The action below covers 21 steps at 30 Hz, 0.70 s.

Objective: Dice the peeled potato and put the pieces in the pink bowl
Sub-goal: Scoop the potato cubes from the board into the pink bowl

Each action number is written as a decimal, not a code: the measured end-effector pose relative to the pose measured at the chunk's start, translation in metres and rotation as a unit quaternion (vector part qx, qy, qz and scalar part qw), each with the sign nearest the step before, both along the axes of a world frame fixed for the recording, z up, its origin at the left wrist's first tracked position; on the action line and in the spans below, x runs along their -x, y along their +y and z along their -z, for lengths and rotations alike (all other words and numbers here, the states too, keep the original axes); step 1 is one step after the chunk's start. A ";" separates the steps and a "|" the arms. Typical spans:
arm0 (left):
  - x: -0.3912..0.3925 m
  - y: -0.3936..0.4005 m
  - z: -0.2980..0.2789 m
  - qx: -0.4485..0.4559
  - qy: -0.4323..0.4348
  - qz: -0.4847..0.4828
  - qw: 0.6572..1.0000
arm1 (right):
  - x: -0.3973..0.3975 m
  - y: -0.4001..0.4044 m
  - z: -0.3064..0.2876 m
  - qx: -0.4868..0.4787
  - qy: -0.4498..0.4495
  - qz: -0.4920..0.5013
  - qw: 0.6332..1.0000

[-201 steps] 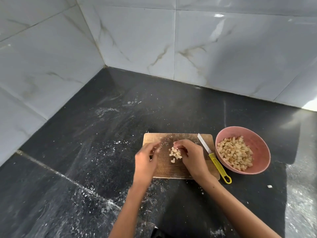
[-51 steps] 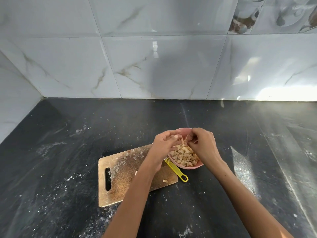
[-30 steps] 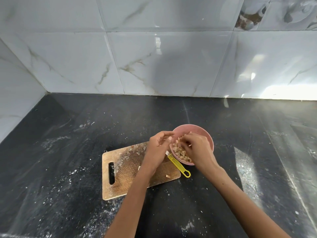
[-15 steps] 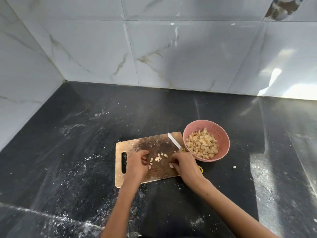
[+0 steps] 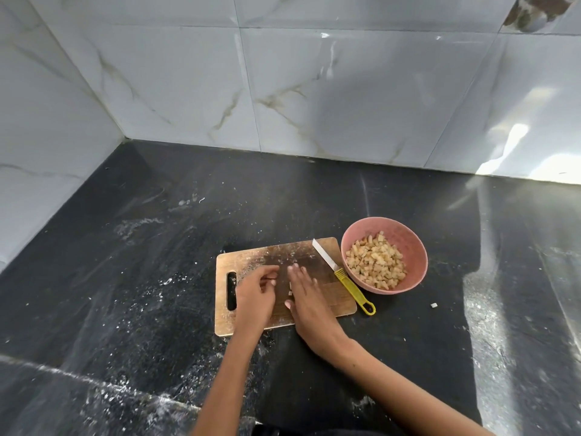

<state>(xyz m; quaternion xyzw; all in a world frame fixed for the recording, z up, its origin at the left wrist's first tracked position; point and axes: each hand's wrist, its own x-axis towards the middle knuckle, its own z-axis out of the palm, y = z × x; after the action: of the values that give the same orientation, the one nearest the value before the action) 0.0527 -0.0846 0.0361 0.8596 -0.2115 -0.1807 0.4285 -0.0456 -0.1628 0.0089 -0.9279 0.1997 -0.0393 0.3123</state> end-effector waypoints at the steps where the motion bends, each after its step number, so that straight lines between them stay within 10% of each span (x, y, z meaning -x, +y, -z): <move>1: -0.001 0.002 -0.001 0.004 -0.001 -0.013 1.000 | -0.001 -0.002 0.002 0.023 -0.014 -0.029 0.999; 12: 0.003 -0.001 0.003 -0.076 0.010 0.076 0.994 | 0.007 -0.022 -0.019 0.117 0.008 -0.021 0.993; 21: 0.008 -0.008 -0.008 -0.095 -0.006 0.117 0.989 | -0.012 -0.047 -0.053 -0.143 -0.039 0.110 0.983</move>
<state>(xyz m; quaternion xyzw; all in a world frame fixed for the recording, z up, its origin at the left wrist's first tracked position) 0.0443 -0.0921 0.0440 0.8668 -0.2954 -0.2437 0.3195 -0.0337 -0.2103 0.0615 -0.8440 0.2915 -0.0804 0.4429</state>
